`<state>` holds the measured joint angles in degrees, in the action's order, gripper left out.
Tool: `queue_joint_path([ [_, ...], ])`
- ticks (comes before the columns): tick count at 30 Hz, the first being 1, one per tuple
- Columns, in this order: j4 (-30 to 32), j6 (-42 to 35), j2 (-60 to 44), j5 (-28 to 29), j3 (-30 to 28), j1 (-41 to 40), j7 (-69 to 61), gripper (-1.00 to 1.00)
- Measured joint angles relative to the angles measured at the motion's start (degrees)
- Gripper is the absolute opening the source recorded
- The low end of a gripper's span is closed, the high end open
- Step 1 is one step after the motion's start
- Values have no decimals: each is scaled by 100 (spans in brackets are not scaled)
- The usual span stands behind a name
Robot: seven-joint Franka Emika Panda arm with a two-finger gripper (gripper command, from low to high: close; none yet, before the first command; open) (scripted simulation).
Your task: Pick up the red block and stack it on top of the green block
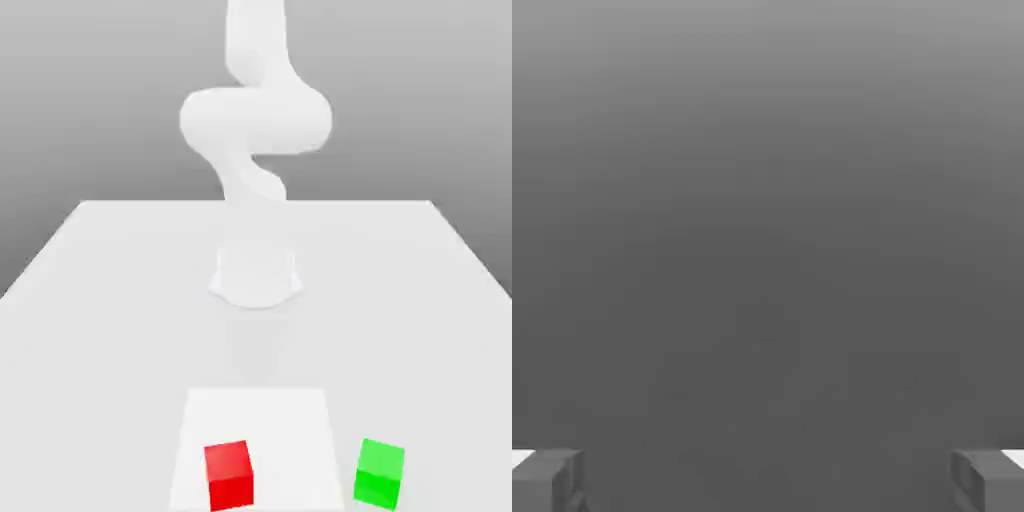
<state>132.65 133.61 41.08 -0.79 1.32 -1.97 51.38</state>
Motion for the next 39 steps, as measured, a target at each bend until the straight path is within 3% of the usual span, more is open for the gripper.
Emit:
queue_joint_path([
  [17,595,1253,-3239,84,869,-1075,4235,0],
  [27,930,1992,-5150,436,672,-1027,6882,0],
  [32,821,2778,-6175,678,414,-829,7267,0],
  [33,802,2877,-6295,709,382,-804,7293,-100],
  [39,793,2943,-6355,726,367,-791,7307,-100],
])
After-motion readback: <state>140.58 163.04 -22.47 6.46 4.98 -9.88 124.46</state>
